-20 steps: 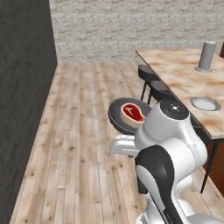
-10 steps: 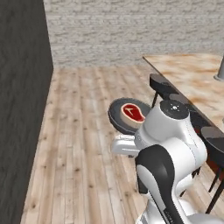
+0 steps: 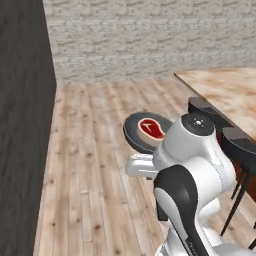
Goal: Pick up the pan with the steak in it and place it on the dining table. Then place the steak on the plate.
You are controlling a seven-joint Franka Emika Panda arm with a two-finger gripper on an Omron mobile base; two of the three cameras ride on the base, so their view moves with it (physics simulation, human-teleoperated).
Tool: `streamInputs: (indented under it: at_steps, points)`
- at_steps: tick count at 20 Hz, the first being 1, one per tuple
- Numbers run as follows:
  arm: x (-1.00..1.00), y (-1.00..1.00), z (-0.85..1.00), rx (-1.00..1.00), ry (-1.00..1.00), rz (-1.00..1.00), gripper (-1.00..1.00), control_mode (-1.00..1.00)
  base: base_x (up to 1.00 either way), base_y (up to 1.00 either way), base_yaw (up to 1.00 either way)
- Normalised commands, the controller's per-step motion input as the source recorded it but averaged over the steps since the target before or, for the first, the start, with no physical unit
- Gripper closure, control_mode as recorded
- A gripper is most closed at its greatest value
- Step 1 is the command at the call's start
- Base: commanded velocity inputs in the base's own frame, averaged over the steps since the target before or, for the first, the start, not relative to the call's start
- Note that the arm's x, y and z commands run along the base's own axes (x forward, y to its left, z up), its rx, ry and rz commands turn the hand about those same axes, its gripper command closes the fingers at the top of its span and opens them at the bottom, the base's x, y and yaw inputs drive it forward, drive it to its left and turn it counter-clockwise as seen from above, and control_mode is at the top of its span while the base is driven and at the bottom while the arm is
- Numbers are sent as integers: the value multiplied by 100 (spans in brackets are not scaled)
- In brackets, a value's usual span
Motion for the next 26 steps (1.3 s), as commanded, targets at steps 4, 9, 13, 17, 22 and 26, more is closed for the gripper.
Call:
streamInputs:
  at_steps: [4, 9, 13, 17, 22, 26]
  points:
    - [0, 0, 0, 0, 0, 0, 100, 100, 47, 14, -37]
    - [0, 0, 0, 0, 0, 0, 100, 100, 6, 5, -50]
    - [0, 0, 0, 0, 0, 0, 100, 100, 0, 0, -50]
    - [0, 0, 0, 0, 0, 0, 100, 100, 0, 0, -50]
    - [0, 0, 0, 0, 0, 0, 100, 100, 0, 0, -50]
    - [0, 0, 0, 0, 0, 0, 100, 100, 0, 0, -50]
